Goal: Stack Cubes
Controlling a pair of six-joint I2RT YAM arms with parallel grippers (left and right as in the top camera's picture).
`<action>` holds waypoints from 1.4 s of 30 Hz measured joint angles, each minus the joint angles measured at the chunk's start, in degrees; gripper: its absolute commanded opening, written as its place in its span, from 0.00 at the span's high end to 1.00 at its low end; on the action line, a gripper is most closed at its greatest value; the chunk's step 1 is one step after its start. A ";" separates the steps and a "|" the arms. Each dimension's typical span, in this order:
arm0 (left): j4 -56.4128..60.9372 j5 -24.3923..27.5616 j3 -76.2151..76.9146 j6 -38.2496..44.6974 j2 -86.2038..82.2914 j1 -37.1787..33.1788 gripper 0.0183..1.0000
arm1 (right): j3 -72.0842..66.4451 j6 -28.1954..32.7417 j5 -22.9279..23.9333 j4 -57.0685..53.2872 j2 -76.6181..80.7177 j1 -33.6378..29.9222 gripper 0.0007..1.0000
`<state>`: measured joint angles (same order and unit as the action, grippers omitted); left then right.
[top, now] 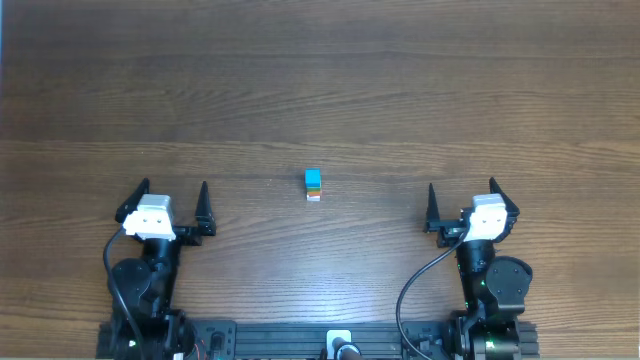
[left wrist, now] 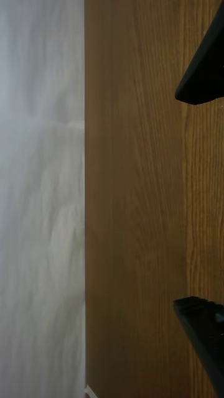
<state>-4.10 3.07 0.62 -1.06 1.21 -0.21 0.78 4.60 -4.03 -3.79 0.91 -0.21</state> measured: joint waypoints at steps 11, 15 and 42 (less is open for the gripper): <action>0.00 0.00 0.00 0.00 0.00 0.00 0.00 | 0.00 -1.66 0.00 -0.04 0.00 0.00 0.01; 0.00 0.00 0.00 0.00 0.00 0.00 0.00 | 0.00 -1.81 0.00 -0.04 0.00 0.00 0.01; 0.00 0.00 0.00 0.00 0.00 0.00 0.00 | 0.00 -1.88 0.00 -0.04 -0.02 0.00 0.01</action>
<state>-4.10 3.07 0.62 -1.06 1.21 -0.21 0.78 2.72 -4.03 -3.84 0.89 -0.21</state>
